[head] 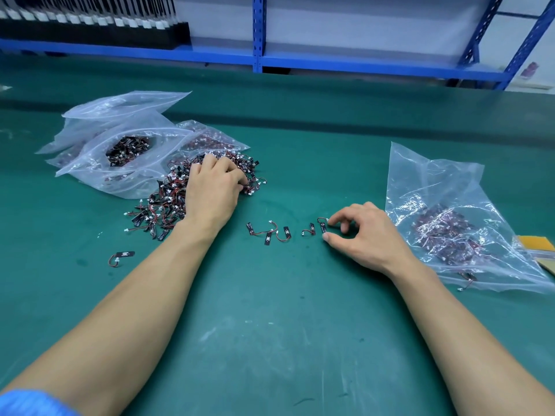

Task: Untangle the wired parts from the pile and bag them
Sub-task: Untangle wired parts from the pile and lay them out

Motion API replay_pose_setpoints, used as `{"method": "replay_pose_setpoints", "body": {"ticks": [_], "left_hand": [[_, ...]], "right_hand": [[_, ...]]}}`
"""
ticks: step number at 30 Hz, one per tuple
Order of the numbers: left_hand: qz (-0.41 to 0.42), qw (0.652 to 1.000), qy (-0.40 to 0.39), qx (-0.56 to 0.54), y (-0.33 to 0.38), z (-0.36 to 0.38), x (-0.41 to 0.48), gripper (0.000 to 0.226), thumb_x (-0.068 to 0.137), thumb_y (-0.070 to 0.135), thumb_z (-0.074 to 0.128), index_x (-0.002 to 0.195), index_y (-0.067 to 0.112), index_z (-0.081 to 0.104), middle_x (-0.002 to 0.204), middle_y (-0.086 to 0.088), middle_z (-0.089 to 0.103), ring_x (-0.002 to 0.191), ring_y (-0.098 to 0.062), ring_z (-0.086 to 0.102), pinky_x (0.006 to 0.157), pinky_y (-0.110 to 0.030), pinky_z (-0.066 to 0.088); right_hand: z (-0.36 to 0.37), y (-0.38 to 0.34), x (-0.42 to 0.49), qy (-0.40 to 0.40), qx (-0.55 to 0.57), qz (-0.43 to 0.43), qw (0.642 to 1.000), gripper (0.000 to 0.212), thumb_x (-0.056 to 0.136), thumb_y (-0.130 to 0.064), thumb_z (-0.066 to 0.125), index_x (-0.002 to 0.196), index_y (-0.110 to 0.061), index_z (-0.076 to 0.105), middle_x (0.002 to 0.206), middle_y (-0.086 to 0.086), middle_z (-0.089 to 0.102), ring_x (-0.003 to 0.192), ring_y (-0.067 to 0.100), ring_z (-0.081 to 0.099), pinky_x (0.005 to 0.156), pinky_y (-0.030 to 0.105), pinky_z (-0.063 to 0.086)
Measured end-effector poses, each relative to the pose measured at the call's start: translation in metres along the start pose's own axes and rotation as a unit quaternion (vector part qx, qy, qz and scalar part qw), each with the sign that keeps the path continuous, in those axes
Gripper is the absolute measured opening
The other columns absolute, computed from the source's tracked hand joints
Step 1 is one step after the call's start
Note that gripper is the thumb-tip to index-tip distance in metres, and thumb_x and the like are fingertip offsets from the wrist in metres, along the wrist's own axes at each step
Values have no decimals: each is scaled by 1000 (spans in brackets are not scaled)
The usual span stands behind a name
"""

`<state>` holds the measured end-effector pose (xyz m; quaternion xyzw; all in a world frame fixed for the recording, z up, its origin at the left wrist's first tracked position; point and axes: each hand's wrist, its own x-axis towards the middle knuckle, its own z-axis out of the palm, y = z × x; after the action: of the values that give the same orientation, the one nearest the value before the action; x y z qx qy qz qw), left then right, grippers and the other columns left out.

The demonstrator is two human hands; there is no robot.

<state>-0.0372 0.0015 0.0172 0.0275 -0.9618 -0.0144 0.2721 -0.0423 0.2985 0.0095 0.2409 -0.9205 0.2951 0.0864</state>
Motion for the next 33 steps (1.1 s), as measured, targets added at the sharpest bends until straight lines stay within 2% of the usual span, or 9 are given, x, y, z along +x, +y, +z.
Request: {"method": "replay_pose_setpoints", "body": {"ticks": [8,14,20,22,24,26,29,33], "left_hand": [[-5,999,49,-9,-2,-2,-1,12,99,29,57,101,22,66,102,3,70,102,-28,49,85,-40,31],[-8,990,115,-84,-1,-15,-7,12,98,27,57,100,19,65,95,3,70,94,-28,51,81,-40,33],[-25,971,154,-179,-3,-37,-19,12,97,23,59,100,14,67,93,2,69,92,-29,52,81,-45,41],[5,961,149,-231,1,-46,-25,9,96,19,62,99,13,68,91,7,66,90,-26,52,82,-44,44],[63,949,117,-284,6,-58,-36,7,93,17,64,96,13,69,89,13,61,87,-20,52,82,-34,44],[118,937,41,-325,10,-67,-50,5,89,17,66,92,15,70,87,14,63,83,-14,53,80,-23,42],[138,915,-106,-365,11,-74,-69,3,84,22,68,86,22,71,83,11,65,81,-10,56,78,-21,41],[136,886,-202,-395,14,-76,-74,9,85,14,76,84,23,72,92,13,72,89,-14,58,80,-22,41]], "right_hand": [[2,3,1,-3,15,4,1000,14,81,-41,77,92,-33,72,78,-14,61,87,1,48,72,20,37],[1,3,1,1,25,3,1000,12,84,-40,75,91,-32,72,78,-14,62,86,1,48,70,16,35],[1,2,1,9,47,10,999,12,85,-41,74,91,-31,72,78,-14,63,86,2,48,71,22,37],[1,2,2,13,54,15,998,11,86,-42,74,89,-32,72,78,-13,63,85,3,48,71,24,37],[0,2,2,14,56,16,998,11,86,-43,73,88,-32,72,78,-13,63,84,4,48,71,26,38],[-1,1,2,11,56,14,998,12,87,-43,72,87,-32,72,77,-13,63,82,4,48,71,26,38],[0,0,2,5,55,12,998,12,88,-43,71,86,-32,73,76,-13,63,81,3,48,70,24,35],[0,2,2,5,53,14,998,12,89,-44,71,85,-33,73,76,-14,63,82,3,49,69,21,34]]}}
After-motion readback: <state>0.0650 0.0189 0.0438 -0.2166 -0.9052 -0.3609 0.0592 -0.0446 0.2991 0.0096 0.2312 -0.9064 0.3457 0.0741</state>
